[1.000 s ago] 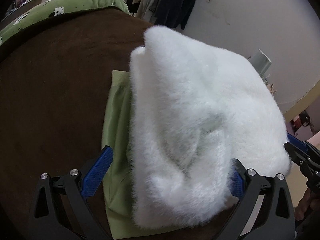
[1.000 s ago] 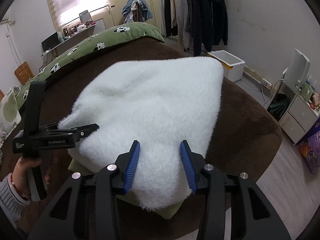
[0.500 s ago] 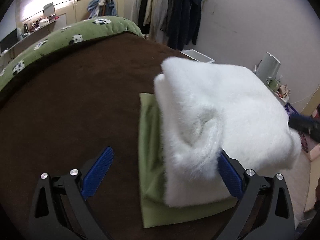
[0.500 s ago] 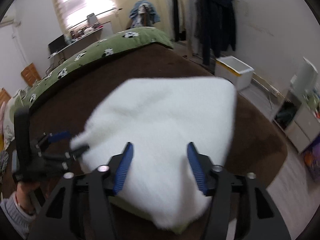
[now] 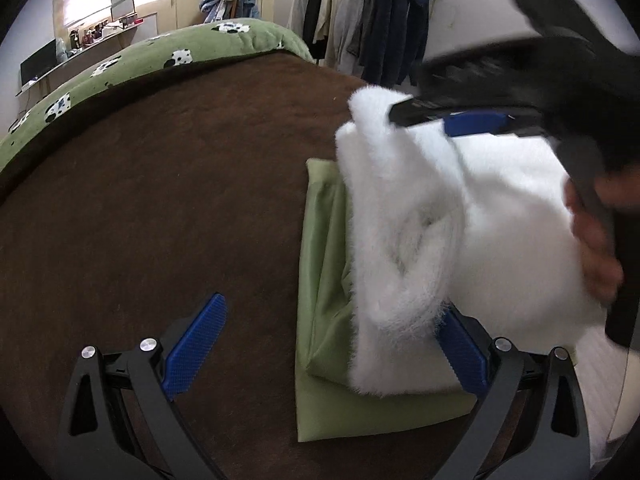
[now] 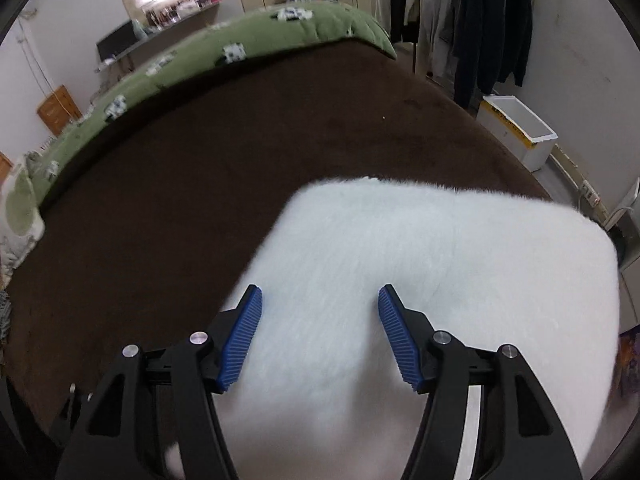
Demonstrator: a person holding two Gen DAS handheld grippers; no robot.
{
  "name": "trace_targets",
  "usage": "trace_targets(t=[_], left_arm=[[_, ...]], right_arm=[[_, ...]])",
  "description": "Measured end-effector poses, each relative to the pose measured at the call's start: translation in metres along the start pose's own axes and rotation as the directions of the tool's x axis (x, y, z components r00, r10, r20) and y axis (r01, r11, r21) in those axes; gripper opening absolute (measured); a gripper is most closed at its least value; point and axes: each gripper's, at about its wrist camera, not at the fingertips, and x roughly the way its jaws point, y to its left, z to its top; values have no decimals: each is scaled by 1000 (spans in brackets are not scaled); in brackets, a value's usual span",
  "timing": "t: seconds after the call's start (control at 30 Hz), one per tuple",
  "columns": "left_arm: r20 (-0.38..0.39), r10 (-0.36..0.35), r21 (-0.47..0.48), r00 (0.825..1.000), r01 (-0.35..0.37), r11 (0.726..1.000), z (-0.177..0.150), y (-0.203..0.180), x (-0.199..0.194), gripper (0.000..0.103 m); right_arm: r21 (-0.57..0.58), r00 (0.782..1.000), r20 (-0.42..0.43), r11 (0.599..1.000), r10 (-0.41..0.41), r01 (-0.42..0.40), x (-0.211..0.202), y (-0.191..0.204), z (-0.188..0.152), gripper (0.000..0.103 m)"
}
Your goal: Fold large clothes
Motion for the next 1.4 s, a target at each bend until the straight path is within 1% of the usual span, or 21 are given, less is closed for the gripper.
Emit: trace_targets(t=[0.1, 0.17, 0.33, 0.47, 0.6, 0.7, 0.73, 0.77, 0.8, 0.87, 0.93, 0.97, 1.0, 1.1, 1.2, 1.3, 1.4], left_arm=[[-12, -40, -66, 999, 40, 997, -7, 9, 8, 98], [-9, -54, -87, 999, 53, 995, -11, 12, 11, 98], [19, -26, -64, 999, 27, 998, -20, 9, 11, 98], [16, -38, -80, 999, 40, 996, -25, 12, 9, 98], [21, -55, -86, 998, 57, 995, -24, 13, 10, 98], [39, -68, -66, 997, 70, 995, -24, 14, 9, 98], [36, -80, -70, 996, 82, 994, -23, 16, 9, 98], [30, -95, -76, 995, 97, 992, -22, 17, 7, 98], [26, -101, -77, 995, 102, 992, -21, 18, 6, 98], [14, -98, -67, 995, 99, 993, -17, 17, 3, 98], [9, -66, -43, 998, 66, 997, -11, 13, -3, 97], [11, -42, -20, 999, 42, 999, -8, 9, -9, 97], [16, -23, -1, 1000, 23, 1000, -6, 6, -14, 97], [26, 13, 49, 1000, -14, 999, -1, -2, -28, 97], [39, 37, 84, 999, -40, 996, 5, -6, -46, 97], [58, 39, 68, 998, -43, 997, 11, -3, -68, 97], [79, 22, 35, 997, -24, 999, 15, 2, -92, 97]], right_arm=[[-54, 998, -16, 997, -59, 58, 18, 8, 8, 61], [-70, 995, -47, 994, -85, 82, 35, 9, 13, 63], [-5, 996, -47, 997, -75, 75, 50, -1, 14, 65], [-27, 994, -50, 995, -97, 96, 56, 3, 15, 67], [-9, 997, -43, 997, -72, 71, 55, -3, 15, 68], [11, 999, -33, 1000, -19, 20, 46, -6, 15, 74], [23, 1000, -22, 1000, 4, -4, 39, -10, 14, 77], [29, 1000, -13, 999, 17, -17, 33, -12, 14, 84], [31, 1000, -4, 999, 17, -17, 26, -11, 13, 89], [25, 999, 39, 1000, 4, -5, 5, -9, 10, 89], [16, 997, 71, 1000, 0, -1, -16, -8, 4, 92], [6, 996, 89, 1000, -10, 9, -31, -6, -1, 96], [0, 996, 93, 1000, -16, 16, -39, -6, -4, 97], [-21, 995, 92, 999, -27, 29, -65, -4, -17, 97], [-28, 991, 121, 998, -57, 60, -92, -2, -32, 97], [-5, 984, 159, 997, -79, 81, -124, -2, -49, 97], [21, 970, 215, 994, -111, 109, -161, -3, -74, 97]])
